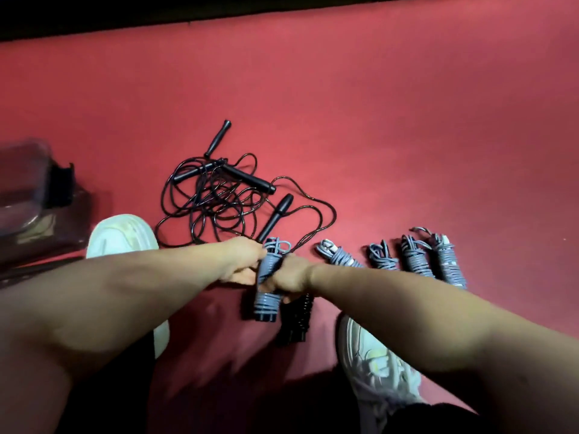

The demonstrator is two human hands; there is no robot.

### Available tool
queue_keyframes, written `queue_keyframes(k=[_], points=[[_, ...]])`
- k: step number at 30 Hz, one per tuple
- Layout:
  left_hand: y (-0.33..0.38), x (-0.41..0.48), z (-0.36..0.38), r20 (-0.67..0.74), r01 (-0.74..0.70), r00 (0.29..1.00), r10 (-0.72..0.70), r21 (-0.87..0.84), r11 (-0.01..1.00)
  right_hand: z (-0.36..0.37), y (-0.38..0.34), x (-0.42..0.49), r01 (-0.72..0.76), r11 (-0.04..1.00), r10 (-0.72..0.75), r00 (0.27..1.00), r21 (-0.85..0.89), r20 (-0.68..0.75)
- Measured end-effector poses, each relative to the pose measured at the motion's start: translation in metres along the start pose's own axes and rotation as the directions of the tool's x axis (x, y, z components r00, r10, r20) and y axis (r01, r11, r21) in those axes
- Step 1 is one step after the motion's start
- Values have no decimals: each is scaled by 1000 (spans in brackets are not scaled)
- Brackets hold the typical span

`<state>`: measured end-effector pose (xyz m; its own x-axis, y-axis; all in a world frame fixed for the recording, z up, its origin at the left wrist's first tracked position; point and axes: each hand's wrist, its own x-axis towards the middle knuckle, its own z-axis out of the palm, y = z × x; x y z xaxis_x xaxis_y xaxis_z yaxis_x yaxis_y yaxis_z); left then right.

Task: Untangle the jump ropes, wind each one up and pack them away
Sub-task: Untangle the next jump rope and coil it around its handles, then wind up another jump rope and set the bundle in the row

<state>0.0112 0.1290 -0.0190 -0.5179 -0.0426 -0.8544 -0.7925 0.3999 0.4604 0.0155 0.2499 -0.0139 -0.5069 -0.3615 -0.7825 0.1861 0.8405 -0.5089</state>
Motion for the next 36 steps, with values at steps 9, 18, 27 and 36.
queue_keyframes(k=[9, 18, 27, 36], points=[[-7, 14, -51, 28, 104, 988, -154, 614, 782, 29, -21, -3, -48, 828, 99, 993, -559, 61], [22, -7, -105, -218, -63, 945, 244, 611, 789, -40, -45, 54, -102, 961, -53, 843, -256, -535], [24, 4, -122, -328, -175, 878, 349, 458, 872, -56, -60, 81, -64, 827, -102, 960, -559, -262], [87, -67, -127, -320, -647, 609, 726, 329, 687, -156, -176, -88, 370, 515, -855, 282, -773, -435]])
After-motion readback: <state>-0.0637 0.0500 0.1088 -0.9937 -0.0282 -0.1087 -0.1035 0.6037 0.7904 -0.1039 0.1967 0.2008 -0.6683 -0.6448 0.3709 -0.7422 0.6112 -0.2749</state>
